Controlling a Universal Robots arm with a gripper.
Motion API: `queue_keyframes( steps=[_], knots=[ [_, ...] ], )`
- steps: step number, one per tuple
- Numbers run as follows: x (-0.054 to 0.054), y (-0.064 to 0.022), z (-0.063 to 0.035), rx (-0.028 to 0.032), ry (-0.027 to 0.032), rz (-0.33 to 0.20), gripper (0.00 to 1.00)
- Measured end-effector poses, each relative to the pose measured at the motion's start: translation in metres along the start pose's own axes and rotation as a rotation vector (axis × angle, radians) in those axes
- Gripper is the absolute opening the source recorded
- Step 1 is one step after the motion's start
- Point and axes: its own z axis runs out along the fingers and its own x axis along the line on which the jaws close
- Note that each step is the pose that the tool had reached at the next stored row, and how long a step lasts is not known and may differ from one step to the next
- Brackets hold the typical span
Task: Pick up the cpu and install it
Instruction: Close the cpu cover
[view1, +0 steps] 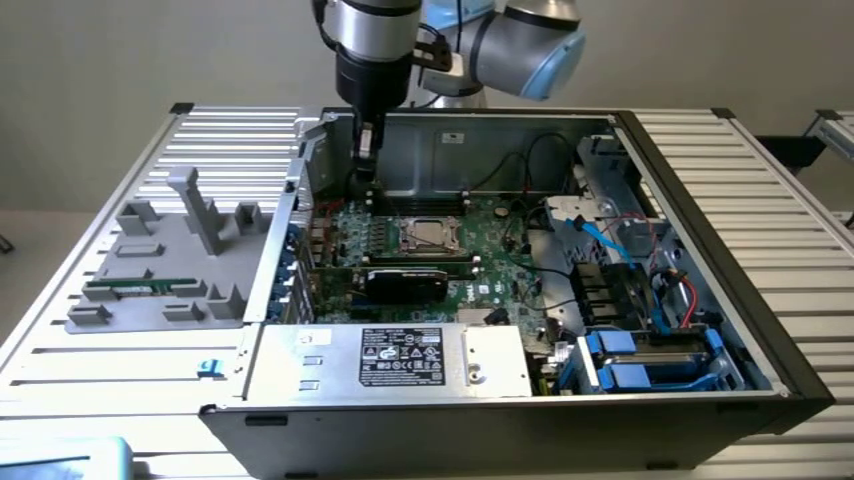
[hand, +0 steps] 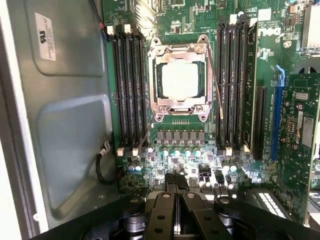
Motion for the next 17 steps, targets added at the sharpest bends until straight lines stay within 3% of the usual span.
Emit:
queue_keyframes(
  steps=[4, 6, 12, 17],
  knots=[
    [0.008, -0.0012, -0.0058, -0.002, -0.0339, 0.004, 0.11],
    [0.011, -0.0021, -0.0105, -0.004, -0.0416, 0.005, 0.11],
    [0.015, -0.005, -0.0258, -0.0193, -0.0406, 0.009, 0.11],
    [0.019, -0.0087, -0.0296, -0.0314, -0.0397, 0.009, 0.11]
  ],
)
